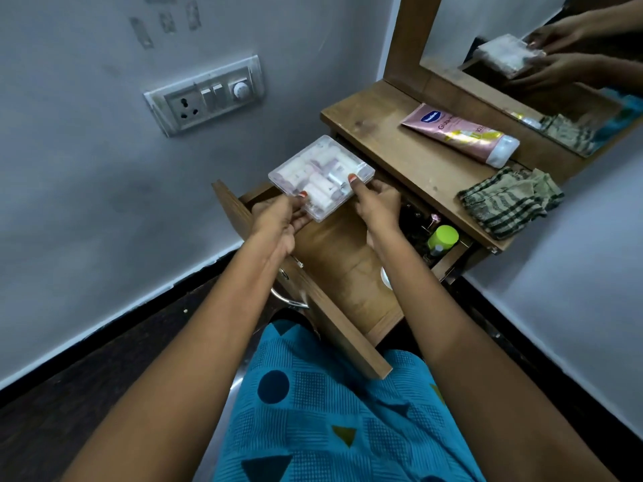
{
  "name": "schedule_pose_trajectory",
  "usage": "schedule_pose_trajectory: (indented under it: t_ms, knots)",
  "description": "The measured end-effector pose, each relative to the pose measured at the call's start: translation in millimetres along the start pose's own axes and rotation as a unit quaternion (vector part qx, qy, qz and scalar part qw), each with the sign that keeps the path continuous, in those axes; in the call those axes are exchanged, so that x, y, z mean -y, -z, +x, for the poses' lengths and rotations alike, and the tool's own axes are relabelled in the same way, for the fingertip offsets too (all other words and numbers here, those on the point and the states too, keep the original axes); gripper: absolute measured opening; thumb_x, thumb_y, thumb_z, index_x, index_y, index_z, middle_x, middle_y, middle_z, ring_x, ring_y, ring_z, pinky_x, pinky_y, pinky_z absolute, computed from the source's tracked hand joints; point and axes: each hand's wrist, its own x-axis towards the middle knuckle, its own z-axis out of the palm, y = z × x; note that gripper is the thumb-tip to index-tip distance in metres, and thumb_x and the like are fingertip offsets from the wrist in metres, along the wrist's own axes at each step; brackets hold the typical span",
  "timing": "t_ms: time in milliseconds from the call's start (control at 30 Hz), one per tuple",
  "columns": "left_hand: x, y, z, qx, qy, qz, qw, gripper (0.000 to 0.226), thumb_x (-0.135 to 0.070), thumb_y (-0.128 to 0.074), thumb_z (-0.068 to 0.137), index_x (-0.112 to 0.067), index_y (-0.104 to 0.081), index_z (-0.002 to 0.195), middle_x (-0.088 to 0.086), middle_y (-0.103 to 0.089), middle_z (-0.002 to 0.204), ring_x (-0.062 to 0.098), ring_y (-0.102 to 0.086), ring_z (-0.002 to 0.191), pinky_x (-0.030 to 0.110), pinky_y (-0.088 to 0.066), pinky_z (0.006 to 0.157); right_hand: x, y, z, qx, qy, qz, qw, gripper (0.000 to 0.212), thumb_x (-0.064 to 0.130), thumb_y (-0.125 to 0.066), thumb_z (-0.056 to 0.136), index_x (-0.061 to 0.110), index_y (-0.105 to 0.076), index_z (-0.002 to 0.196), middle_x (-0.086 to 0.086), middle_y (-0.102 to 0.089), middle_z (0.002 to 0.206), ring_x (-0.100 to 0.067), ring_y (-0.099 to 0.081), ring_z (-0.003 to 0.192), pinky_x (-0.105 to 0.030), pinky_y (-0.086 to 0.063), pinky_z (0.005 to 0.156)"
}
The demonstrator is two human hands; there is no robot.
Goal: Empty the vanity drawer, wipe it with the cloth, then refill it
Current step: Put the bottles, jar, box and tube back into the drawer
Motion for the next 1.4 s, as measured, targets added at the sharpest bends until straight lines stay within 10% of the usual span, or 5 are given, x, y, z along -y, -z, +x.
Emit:
schedule_pose_trajectory:
  t_ms: [133,467,667,1000,1400]
  knots:
    - [6,10,-8,0.005,0.021,0.011,1.000,0.011,0.009,-0.054,0.084,-0.002,-0.052,0.084,0.010,-0.058,0.078,0.015,-0.060,0.063,0.020,-0.055,0.049,-7,1,-16,0.063,-0.059,0.107,0.991,0.027,0.007,-0.059,0.088,-0.004,-0.056,0.112,-0.016,-0.063,0.106,-0.012,-0.061,0.074,-0.026,-0.053,0.066]
    - [-5,28,11,-0.054,-0.072,0.190,0.978,0.031,0.000,-0.061,0.084,0.005,-0.049,0.112,0.014,-0.060,0.094,0.015,-0.059,0.070,0.023,-0.050,0.059,-18,4,-20,0.089,-0.091,0.092,0.988,0.031,0.003,-0.055,0.089,-0.008,-0.052,0.119,-0.025,-0.057,0.122,-0.030,-0.062,0.101,-0.034,-0.049,0.082]
    - [-21,23,30,0.049,-0.136,0.563,0.813,0.033,-0.026,-0.056,0.090,0.004,-0.060,0.104,0.018,-0.066,0.099,0.024,-0.061,0.079,0.031,-0.051,0.068,-20,0,-7,0.075,-0.084,0.068,0.991,0.032,0.004,-0.054,0.090,-0.007,-0.051,0.120,-0.024,-0.058,0.122,-0.032,-0.060,0.107,-0.034,-0.050,0.082]
    - [-16,14,57,0.059,-0.137,0.734,0.663,0.040,-0.031,-0.048,0.094,0.004,-0.056,0.111,0.021,-0.060,0.115,0.031,-0.056,0.107,0.031,-0.037,0.077,-50,-14,12,0.071,-0.111,-0.014,0.991,0.028,0.005,-0.054,0.091,-0.003,-0.052,0.118,-0.019,-0.060,0.120,-0.031,-0.059,0.110,-0.036,-0.052,0.081]
    - [0,11,73,0.047,-0.103,0.681,0.724,0.042,-0.023,-0.064,0.085,0.005,-0.055,0.114,0.022,-0.058,0.118,0.034,-0.058,0.107,0.036,-0.047,0.085,-90,-4,34,0.047,-0.022,-0.251,0.967,0.034,0.034,-0.068,0.074,0.004,-0.067,0.088,-0.021,-0.069,0.095,-0.036,-0.065,0.091,-0.050,-0.052,0.086]
